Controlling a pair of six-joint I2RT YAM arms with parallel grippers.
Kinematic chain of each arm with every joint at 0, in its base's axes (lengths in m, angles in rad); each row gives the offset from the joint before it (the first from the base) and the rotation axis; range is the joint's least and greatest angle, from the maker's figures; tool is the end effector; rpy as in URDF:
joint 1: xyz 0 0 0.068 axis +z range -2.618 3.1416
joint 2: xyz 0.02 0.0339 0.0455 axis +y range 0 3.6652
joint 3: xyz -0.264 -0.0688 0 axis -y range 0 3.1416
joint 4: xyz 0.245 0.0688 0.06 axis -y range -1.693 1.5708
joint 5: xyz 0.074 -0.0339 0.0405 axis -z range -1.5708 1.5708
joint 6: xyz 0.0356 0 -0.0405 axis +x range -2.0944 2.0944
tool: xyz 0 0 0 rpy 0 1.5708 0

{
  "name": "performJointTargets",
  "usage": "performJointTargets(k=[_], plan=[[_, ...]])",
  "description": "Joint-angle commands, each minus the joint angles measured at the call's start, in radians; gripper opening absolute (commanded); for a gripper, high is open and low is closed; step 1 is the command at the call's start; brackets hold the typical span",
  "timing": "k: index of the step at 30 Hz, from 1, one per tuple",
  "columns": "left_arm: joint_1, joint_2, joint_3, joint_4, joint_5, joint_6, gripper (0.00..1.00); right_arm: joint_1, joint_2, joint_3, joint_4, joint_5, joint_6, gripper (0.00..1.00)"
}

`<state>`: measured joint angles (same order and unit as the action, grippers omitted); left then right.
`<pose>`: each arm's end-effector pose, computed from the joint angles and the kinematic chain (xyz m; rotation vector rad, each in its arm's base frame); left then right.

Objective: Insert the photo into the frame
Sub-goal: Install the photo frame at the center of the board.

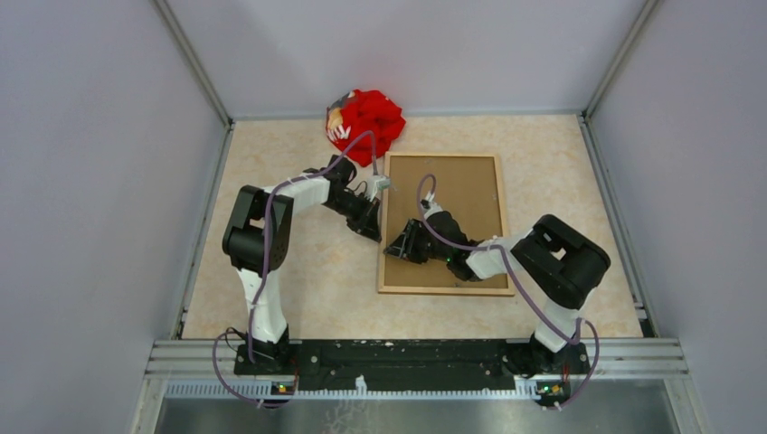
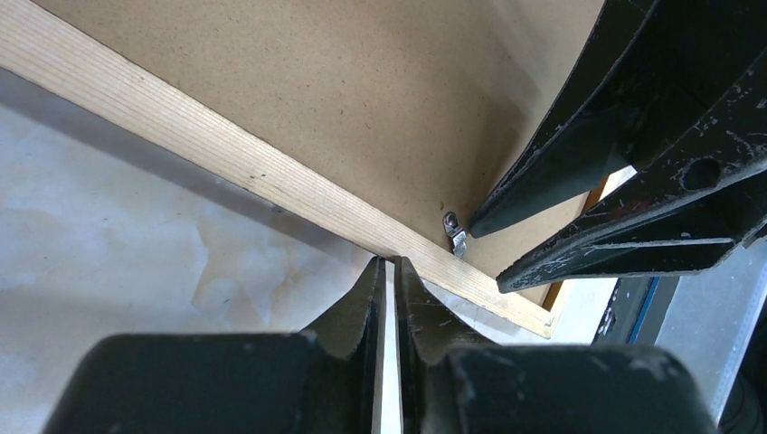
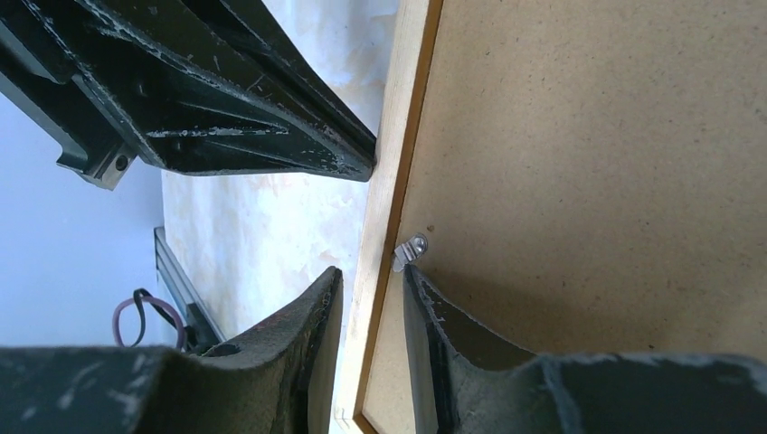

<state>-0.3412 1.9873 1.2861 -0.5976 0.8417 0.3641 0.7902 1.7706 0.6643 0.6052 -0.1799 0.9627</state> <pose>0.3482 -0.1518 0.1486 1.0595 2.4124 -1.1729 0.2287 0.2400 0.1277 0.0762 2.3166 1.1873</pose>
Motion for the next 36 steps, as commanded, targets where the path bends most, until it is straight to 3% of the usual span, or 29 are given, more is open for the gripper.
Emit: performJointTargets(k=[1,36], plan=[[-0.018,0.006,-0.01,0.026,0.032,-0.001,0.12,0.031,-0.037,-0.026,-0.036,0.079,0.011,0.32],[-0.022,0.0,-0.012,0.021,0.029,0.013,0.11,0.053,-0.05,-0.06,-0.03,0.104,0.061,0.33]])
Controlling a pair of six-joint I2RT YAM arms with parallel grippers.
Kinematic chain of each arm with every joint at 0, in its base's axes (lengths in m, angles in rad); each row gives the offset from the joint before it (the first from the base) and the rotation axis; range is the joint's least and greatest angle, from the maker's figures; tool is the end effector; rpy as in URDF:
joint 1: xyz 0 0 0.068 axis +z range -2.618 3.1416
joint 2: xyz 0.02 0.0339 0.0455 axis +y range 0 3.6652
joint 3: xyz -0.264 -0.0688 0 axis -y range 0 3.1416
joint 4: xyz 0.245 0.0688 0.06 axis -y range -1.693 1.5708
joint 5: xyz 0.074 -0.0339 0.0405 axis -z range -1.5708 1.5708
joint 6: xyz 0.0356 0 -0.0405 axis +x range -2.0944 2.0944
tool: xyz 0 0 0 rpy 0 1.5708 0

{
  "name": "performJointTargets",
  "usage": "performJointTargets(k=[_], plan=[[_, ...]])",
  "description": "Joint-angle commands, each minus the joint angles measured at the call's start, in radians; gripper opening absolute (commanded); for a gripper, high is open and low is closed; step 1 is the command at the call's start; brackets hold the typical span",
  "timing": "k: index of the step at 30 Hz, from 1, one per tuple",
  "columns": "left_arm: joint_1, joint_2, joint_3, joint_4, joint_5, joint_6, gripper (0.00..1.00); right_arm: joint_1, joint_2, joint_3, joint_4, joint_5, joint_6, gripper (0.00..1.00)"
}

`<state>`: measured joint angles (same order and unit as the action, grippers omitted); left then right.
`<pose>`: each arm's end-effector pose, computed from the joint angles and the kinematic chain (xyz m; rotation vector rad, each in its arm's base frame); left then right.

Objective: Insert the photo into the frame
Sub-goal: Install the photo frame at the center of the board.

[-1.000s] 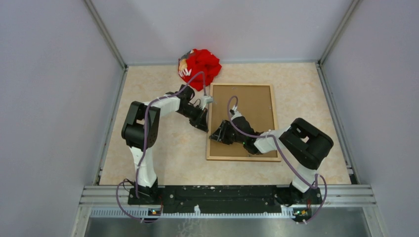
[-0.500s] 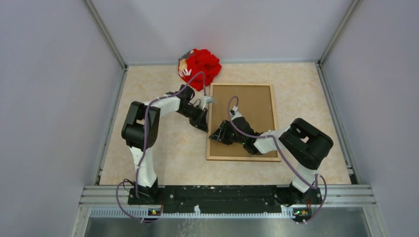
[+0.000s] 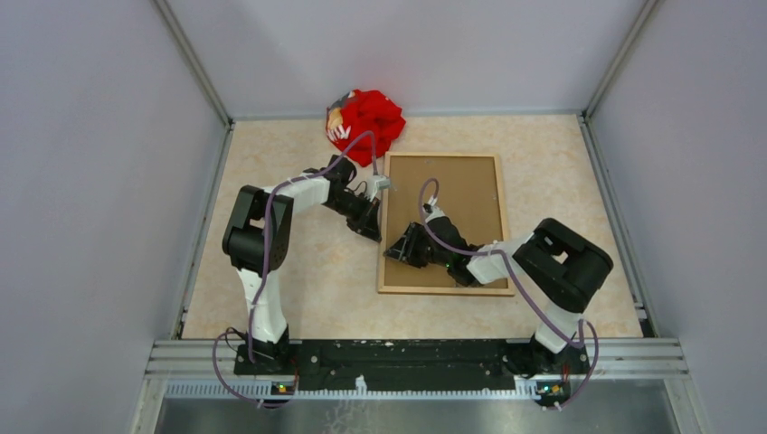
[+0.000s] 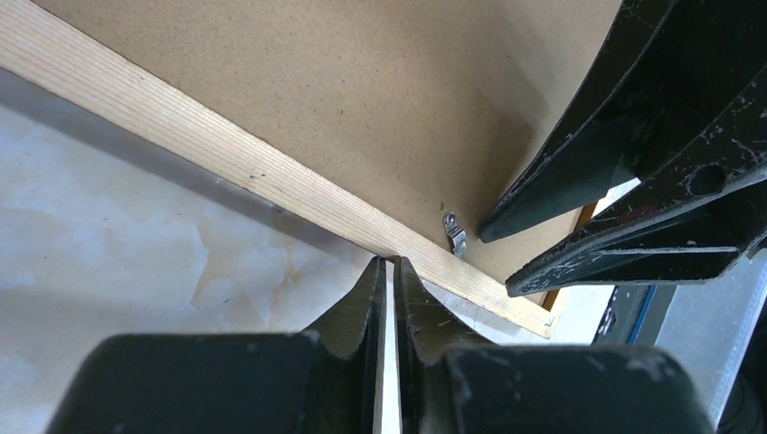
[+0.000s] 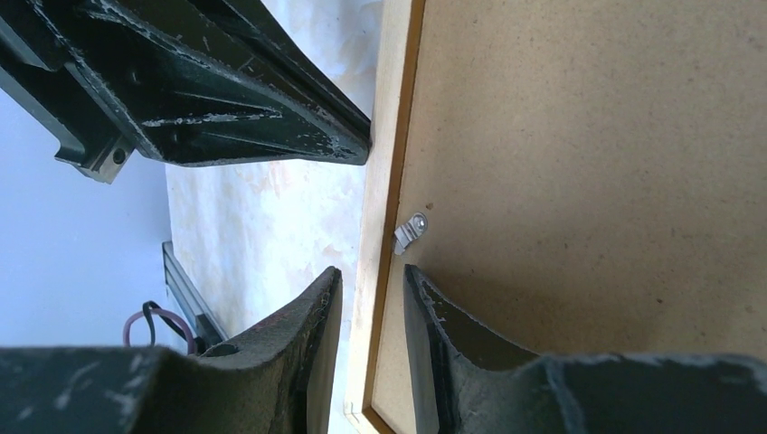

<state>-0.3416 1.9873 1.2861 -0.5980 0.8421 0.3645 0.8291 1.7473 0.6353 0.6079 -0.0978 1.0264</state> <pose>0.3481 -0.1520 0.1486 1.0604 2.4122 -1.1736 0.2166 0.2416 0.1275 0.1616 2.3122 1.1627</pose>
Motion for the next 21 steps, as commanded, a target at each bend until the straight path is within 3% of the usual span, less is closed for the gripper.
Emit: performJointTargets(k=[1,21], plan=[[-0.022,0.001,-0.012,0.021,0.028,0.011,0.11,0.014,-0.026,-0.027,-0.035,0.021,-0.004,0.33],[-0.021,-0.001,-0.018,0.024,0.026,0.015,0.11,0.016,0.05,0.044,-0.026,0.007,-0.004,0.34]])
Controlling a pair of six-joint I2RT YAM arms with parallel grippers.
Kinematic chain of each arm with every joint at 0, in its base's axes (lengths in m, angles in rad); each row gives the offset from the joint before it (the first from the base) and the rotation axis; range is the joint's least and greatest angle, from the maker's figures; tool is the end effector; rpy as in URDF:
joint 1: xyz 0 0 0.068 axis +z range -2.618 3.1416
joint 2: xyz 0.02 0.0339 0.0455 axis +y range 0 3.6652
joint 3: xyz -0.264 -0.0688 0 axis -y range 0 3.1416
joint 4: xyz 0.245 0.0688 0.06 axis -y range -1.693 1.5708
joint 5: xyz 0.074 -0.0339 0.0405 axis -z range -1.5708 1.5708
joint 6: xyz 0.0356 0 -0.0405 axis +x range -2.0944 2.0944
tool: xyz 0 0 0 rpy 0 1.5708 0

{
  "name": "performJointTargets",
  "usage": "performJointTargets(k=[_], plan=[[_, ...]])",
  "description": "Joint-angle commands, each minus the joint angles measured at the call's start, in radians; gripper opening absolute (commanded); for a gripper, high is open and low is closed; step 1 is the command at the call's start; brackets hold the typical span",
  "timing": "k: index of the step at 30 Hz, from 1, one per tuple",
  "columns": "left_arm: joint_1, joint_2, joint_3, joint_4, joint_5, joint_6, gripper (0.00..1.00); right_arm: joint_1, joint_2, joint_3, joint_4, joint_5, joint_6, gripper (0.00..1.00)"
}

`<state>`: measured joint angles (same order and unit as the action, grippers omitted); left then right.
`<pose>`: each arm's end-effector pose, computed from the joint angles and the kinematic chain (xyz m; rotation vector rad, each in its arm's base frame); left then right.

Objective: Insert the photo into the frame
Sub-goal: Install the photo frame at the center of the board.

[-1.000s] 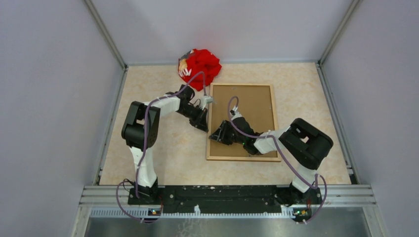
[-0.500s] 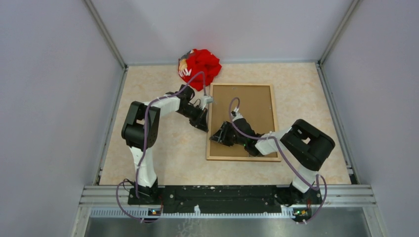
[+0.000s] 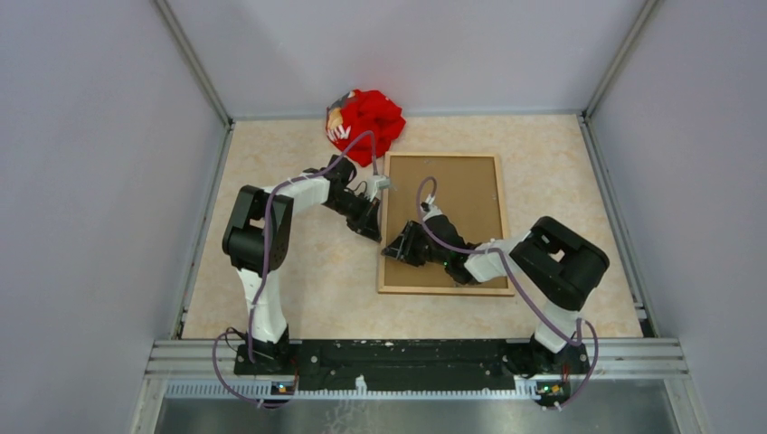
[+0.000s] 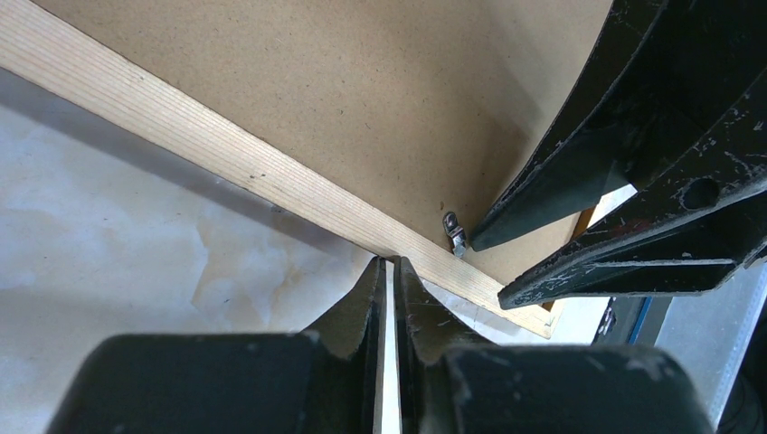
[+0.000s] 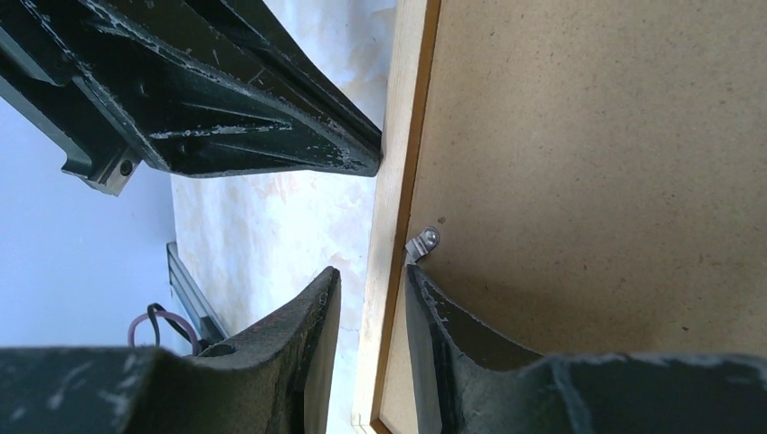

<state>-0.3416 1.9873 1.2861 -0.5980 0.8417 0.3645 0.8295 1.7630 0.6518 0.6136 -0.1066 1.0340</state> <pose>0.3481 -0.1520 0.1486 1.0604 2.4124 -1.1731 0.2194 0.2452 0.1275 0.1633 2.3109 1.1792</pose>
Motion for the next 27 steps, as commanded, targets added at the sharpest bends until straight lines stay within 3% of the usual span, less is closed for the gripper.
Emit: performJointTargets(k=[1,18,27], plan=[[-0.021,-0.001,-0.019,0.024,0.028,0.014,0.11,0.016,0.038,0.03,-0.034,0.016,-0.012,0.34],[-0.022,0.002,-0.021,0.024,0.035,0.02,0.11,0.016,0.059,0.053,-0.044,0.051,-0.038,0.33],[-0.022,-0.004,-0.019,0.019,0.031,0.021,0.11,0.009,0.045,0.093,-0.047,0.052,-0.164,0.36]])
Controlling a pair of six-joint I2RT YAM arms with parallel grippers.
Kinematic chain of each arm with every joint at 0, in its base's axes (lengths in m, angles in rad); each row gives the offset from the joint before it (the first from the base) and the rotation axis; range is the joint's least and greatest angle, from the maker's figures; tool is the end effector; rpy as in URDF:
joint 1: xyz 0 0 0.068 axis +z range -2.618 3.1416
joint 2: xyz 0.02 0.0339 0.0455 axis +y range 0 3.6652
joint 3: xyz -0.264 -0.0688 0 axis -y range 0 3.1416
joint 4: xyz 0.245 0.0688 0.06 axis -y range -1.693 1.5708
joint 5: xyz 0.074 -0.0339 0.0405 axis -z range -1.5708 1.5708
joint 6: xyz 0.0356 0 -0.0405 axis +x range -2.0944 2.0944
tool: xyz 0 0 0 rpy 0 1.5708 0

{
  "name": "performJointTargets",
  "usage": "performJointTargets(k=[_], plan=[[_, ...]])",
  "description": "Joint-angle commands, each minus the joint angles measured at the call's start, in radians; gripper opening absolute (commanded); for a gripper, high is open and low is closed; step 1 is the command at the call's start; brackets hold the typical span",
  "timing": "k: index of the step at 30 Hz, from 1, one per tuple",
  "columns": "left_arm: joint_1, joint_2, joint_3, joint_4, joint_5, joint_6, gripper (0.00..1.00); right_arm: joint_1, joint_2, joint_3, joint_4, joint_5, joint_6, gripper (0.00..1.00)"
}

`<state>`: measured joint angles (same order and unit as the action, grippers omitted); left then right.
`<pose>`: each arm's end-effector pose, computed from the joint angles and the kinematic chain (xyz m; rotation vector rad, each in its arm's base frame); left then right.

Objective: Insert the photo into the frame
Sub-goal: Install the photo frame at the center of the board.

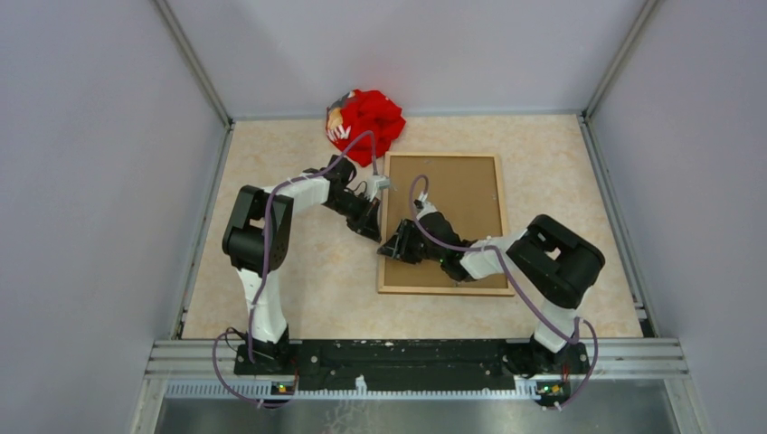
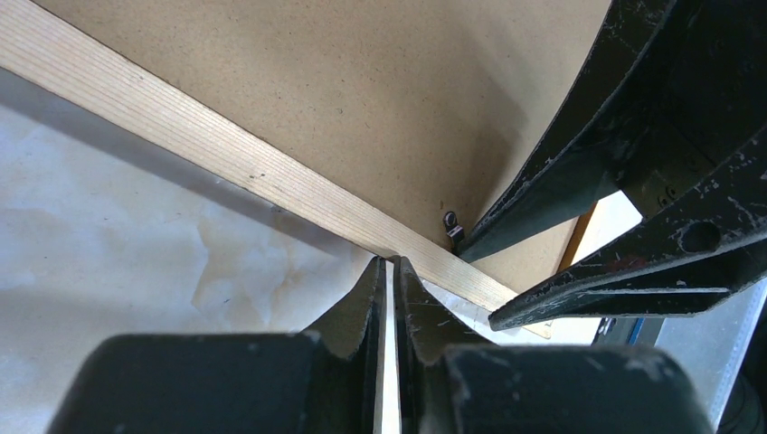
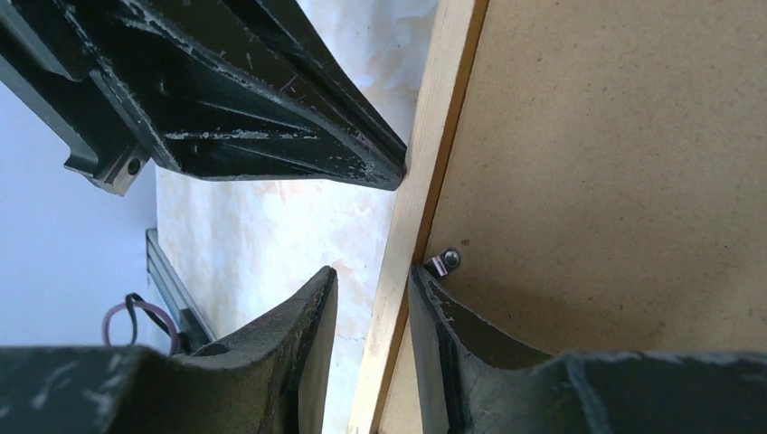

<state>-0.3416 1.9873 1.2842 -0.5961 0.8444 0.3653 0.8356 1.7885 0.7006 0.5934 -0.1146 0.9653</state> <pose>0.3479 -0.1519 0.1482 1.0612 2.4102 -1.1764 0.2252 0.2550 0.1302 0.0704 2.2995 1.1574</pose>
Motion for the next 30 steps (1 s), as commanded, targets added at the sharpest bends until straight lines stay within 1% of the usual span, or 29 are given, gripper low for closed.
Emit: performJointTargets(k=[1,3,6,10,12,14,16,18,19,20,23,26,30], plan=[[-0.022,-0.005,-0.017,0.016,0.028,0.021,0.11,0.001,0.019,0.054,-0.022,0.045,-0.105,0.36],[-0.021,-0.009,-0.015,0.013,0.026,0.02,0.11,-0.007,0.004,0.056,0.018,-0.007,-0.122,0.36],[-0.022,-0.026,-0.004,0.0,0.024,0.019,0.11,-0.031,-0.048,0.059,0.074,-0.142,-0.129,0.39],[-0.009,-0.056,0.028,-0.032,0.025,0.028,0.11,-0.076,-0.151,0.093,0.013,-0.289,-0.163,0.41],[0.005,-0.061,0.057,-0.059,0.032,0.029,0.11,-0.105,-0.198,0.102,-0.025,-0.344,-0.179,0.41],[0.019,-0.061,0.088,-0.077,0.031,0.031,0.12,-0.136,-0.235,0.116,-0.071,-0.366,-0.206,0.41],[0.032,-0.057,0.12,-0.077,0.024,0.022,0.18,-0.165,-0.263,0.131,-0.132,-0.356,-0.24,0.42],[0.038,-0.041,0.155,-0.071,-0.002,0.003,0.28,-0.2,-0.268,0.148,-0.178,-0.344,-0.26,0.42],[0.04,-0.028,0.176,-0.066,-0.015,-0.004,0.35,-0.221,-0.265,0.154,-0.186,-0.338,-0.263,0.42],[0.042,-0.014,0.195,-0.06,-0.029,-0.012,0.38,-0.243,-0.254,0.158,-0.189,-0.331,-0.269,0.42],[0.05,0.047,0.265,-0.024,-0.047,-0.058,0.45,-0.305,-0.196,0.184,-0.182,-0.316,-0.276,0.43],[0.058,0.118,0.348,-0.006,-0.054,-0.101,0.47,-0.357,-0.101,0.248,-0.19,-0.325,-0.289,0.44],[0.058,0.19,0.425,0.018,-0.065,-0.133,0.46,-0.384,0.037,0.365,-0.214,-0.34,-0.315,0.45]])
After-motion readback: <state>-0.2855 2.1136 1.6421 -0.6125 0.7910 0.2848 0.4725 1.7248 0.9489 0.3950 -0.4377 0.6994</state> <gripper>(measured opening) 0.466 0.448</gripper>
